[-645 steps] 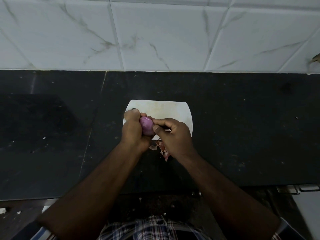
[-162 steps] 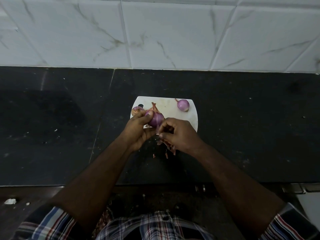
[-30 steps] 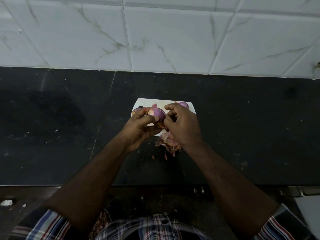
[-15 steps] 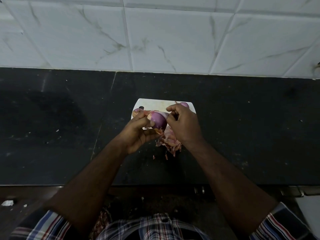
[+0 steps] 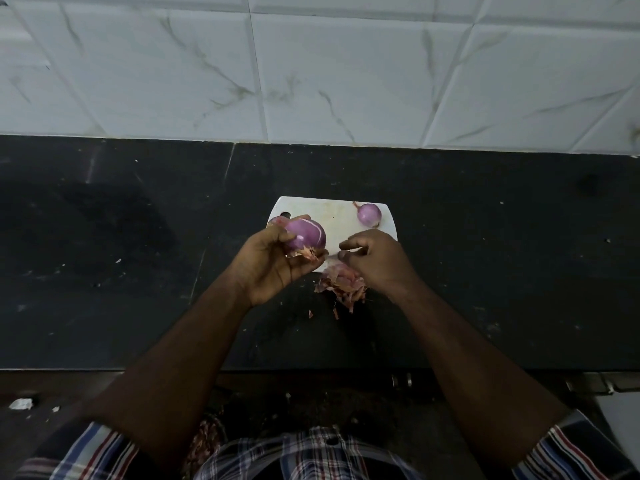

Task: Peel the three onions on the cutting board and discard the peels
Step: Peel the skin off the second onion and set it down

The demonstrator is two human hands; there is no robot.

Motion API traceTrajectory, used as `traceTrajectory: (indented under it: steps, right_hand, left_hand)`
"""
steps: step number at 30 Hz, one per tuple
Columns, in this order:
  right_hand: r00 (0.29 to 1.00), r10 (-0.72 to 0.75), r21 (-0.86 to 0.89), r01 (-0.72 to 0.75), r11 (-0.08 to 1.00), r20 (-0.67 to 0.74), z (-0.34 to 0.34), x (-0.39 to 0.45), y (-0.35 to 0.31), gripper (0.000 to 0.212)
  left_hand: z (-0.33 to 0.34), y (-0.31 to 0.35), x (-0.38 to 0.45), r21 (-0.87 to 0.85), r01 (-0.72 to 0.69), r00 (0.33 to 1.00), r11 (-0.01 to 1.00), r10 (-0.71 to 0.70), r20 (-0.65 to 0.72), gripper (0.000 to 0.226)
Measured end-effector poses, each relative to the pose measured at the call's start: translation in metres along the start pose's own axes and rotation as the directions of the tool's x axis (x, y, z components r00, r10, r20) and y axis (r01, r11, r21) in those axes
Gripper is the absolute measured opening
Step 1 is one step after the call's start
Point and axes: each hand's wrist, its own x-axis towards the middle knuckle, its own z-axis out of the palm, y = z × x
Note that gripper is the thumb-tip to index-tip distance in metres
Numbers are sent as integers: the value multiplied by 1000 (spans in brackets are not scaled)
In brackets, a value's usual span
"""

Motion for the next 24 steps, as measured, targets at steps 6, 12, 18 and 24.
traceTrajectory:
  steps: [6,12,18,24]
  right_hand:
    - [998,-30,269,16,963,50,0,-4,-25,46]
    - [994,-108,206,103,973,14,2,-8,-35,44]
    - [983,-177,123,183,975,-55,6,-12,-37,42]
    - [976,-203,88,210,974,-79,5,-14,-36,44]
  left_hand:
    - [0,-2,5,89,-21,1000,996,21,6,49]
    - [6,-4,5,198,-57,996,979,68,-50,51]
    - [14,-7,4,230,-103,990,968,121,-65,45]
    - [22,-11,5,311,-147,979,939,183,-91,44]
